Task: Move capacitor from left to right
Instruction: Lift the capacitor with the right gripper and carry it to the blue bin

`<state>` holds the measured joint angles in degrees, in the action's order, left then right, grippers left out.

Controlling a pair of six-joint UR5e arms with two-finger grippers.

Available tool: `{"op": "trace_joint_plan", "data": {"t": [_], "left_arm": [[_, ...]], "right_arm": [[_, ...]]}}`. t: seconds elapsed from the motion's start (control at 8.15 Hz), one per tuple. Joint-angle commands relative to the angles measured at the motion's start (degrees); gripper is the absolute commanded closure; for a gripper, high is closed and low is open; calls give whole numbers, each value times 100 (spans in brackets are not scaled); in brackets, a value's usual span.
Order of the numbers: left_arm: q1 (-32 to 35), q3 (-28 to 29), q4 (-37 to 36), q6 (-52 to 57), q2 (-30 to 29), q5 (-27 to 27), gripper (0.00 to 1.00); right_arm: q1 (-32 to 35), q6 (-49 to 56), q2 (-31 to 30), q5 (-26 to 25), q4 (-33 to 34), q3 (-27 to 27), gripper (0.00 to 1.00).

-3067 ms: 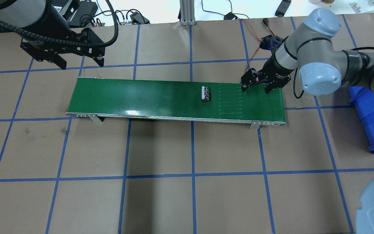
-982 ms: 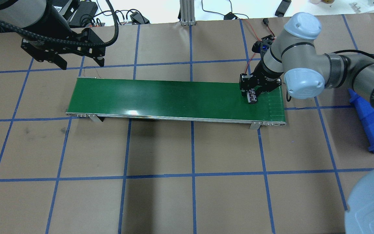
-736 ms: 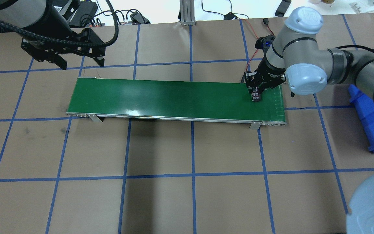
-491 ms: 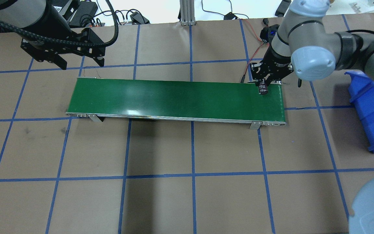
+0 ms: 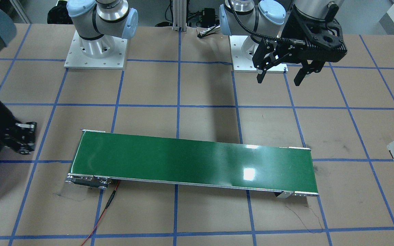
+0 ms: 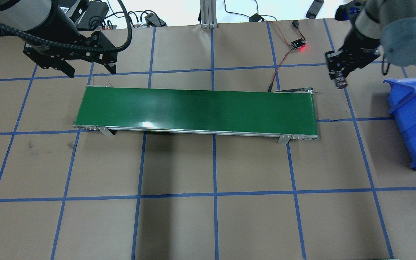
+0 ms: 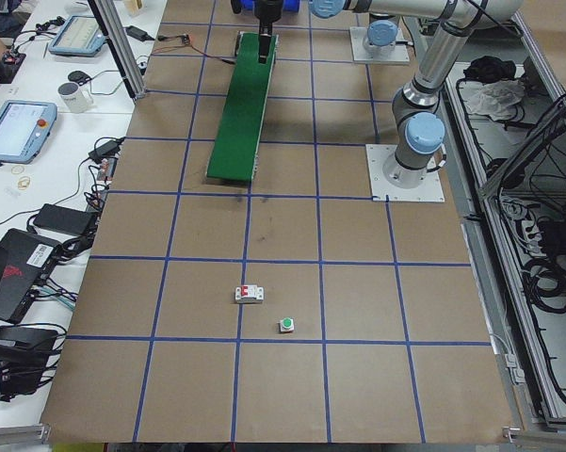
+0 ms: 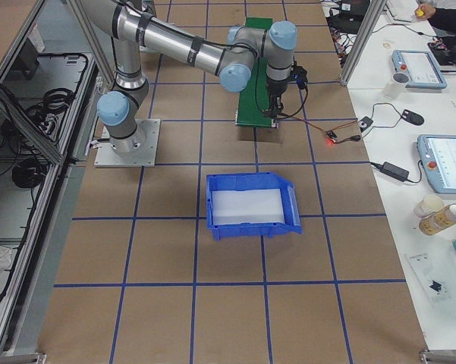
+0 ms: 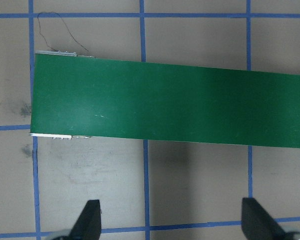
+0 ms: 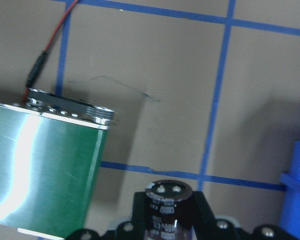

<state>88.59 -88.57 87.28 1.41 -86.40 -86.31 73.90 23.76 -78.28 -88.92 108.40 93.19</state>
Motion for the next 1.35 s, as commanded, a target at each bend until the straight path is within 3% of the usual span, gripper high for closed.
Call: {"op": "trace_joint_plan", "data": {"t": [0.0,0.25,0.37,0.61,0.74,0.86,0.98,1.1,1.23], "left_arm": [[0,-3,0,0,0,0,0],[0,-3,0,0,0,0,0],[0,-3,0,0,0,0,0],[0,-3,0,0,0,0,0],[0,-3,0,0,0,0,0],[0,-3,0,0,0,0,0],[0,-3,0,0,0,0,0],[0,-3,0,0,0,0,0],[0,-3,0,0,0,0,0]], "right_arm": [[-1557,2746,-153,-90,-4,-64,100],[-2551,4175,170,-82,41,23,100],[-2695,4276,459,-91,215,41,100],[-2705,4984,1093,-100,1310,286,100],[-2723,5050,1217,-65,1411,322,95],[-2723,5060,1218,-56,1403,323,69],[-2723,5034,1175,-30,1394,323,15],[-2723,5007,1079,-38,1377,270,0],[-2723,5007,808,-29,1316,261,0]]}}
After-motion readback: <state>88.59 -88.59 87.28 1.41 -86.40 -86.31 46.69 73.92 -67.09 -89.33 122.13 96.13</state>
